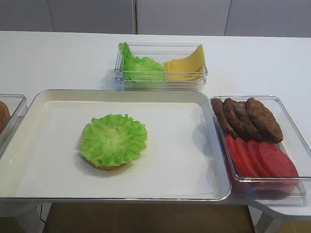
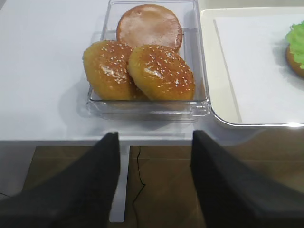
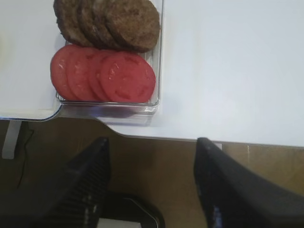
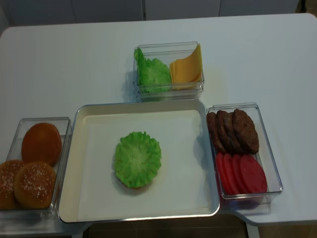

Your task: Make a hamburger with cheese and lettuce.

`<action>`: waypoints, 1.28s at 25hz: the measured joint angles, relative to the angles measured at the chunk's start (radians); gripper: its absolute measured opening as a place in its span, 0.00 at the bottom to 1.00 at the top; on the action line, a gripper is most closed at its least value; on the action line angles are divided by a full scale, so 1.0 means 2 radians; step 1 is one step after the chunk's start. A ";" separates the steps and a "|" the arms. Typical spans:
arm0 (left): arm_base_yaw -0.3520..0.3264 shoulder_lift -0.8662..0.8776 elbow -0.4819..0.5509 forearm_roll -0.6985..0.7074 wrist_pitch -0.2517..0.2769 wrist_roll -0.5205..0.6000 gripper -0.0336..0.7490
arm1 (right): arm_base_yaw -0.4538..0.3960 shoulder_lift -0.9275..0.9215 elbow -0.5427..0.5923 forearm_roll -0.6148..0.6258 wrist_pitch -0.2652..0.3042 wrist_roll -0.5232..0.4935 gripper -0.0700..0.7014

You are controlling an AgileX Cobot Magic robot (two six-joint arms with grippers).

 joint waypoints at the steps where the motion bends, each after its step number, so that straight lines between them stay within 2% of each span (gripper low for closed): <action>1: 0.000 0.000 0.000 0.000 0.000 0.000 0.51 | 0.000 -0.018 0.002 0.001 0.002 0.000 0.63; 11: 0.000 0.000 0.000 0.000 0.000 0.000 0.51 | 0.000 -0.183 0.016 0.037 0.007 -0.028 0.63; 18: 0.000 0.000 0.000 0.000 0.000 0.000 0.51 | 0.000 -0.261 0.101 0.037 0.011 -0.052 0.63; 32: 0.000 0.000 0.000 0.000 0.000 0.000 0.51 | -0.001 -0.264 0.173 0.034 -0.054 -0.052 0.63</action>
